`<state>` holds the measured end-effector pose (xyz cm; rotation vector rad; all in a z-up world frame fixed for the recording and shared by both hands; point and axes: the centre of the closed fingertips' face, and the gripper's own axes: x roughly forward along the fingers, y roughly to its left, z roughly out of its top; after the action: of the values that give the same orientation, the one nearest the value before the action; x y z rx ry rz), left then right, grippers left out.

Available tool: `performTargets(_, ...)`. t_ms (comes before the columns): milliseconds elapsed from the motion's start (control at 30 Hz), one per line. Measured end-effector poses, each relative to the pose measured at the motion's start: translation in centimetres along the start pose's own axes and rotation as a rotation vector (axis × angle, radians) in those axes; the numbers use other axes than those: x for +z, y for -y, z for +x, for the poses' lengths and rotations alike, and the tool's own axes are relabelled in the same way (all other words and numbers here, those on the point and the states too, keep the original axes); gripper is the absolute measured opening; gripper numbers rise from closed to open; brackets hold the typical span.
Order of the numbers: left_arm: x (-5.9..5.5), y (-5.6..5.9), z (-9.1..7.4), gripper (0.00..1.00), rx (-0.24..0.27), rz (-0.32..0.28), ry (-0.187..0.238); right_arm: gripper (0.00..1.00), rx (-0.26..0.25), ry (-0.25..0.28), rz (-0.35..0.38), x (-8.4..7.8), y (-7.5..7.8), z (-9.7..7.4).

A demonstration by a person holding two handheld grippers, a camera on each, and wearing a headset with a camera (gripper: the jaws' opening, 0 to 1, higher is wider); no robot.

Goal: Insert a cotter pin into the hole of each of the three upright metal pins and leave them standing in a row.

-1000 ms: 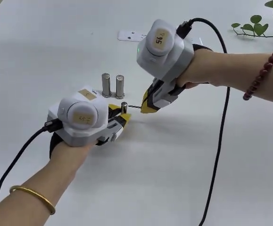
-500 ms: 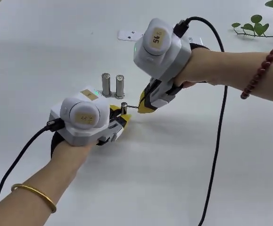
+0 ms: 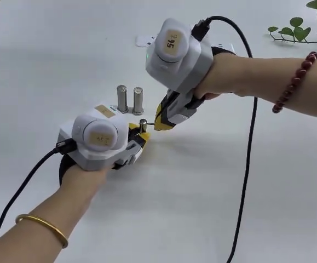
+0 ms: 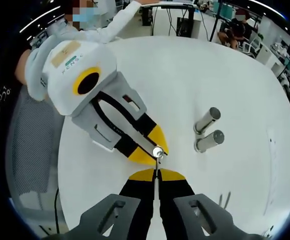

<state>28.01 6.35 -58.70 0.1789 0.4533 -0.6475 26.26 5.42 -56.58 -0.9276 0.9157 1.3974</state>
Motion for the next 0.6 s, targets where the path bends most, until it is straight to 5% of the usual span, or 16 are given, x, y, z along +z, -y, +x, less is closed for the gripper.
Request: performTargets(600, 0.04, -0.03, -0.01, 0.06, 0.015, -0.012, 0.006, 0.00, -0.009, 0.042, 0.012, 1.00, 0.14, 0.27)
